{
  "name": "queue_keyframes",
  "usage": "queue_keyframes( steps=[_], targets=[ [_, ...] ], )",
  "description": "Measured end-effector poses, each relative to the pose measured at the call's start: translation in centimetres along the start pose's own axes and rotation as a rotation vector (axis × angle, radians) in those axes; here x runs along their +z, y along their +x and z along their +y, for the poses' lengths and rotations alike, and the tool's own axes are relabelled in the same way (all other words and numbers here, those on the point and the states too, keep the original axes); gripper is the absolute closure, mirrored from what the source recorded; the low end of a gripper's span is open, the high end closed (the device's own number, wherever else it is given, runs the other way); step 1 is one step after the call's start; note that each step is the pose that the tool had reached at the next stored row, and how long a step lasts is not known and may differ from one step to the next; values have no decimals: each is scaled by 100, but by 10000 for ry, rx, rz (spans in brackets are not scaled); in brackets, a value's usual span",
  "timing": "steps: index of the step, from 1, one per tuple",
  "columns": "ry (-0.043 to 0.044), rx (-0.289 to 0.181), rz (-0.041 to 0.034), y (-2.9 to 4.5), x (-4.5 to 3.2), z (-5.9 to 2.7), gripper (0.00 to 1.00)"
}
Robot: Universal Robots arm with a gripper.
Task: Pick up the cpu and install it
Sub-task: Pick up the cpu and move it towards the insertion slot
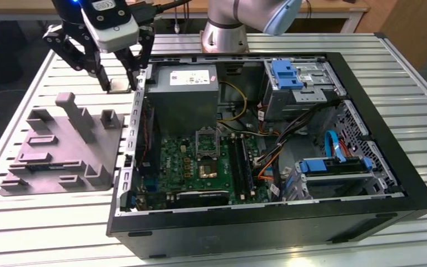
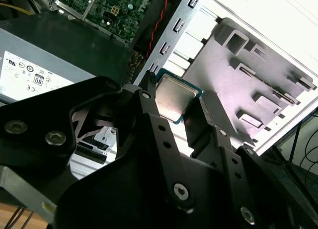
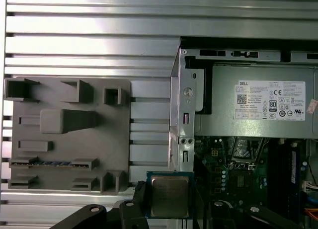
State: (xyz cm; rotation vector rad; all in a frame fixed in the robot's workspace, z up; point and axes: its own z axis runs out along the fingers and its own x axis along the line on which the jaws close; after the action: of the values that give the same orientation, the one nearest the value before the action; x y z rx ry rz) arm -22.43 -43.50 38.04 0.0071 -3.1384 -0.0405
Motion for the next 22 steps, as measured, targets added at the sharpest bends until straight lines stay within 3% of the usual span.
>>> queue_keyframes(
  steps=[22],
  targets=[
    [0, 4, 0, -203, -1, -1, 53]
  ],
)
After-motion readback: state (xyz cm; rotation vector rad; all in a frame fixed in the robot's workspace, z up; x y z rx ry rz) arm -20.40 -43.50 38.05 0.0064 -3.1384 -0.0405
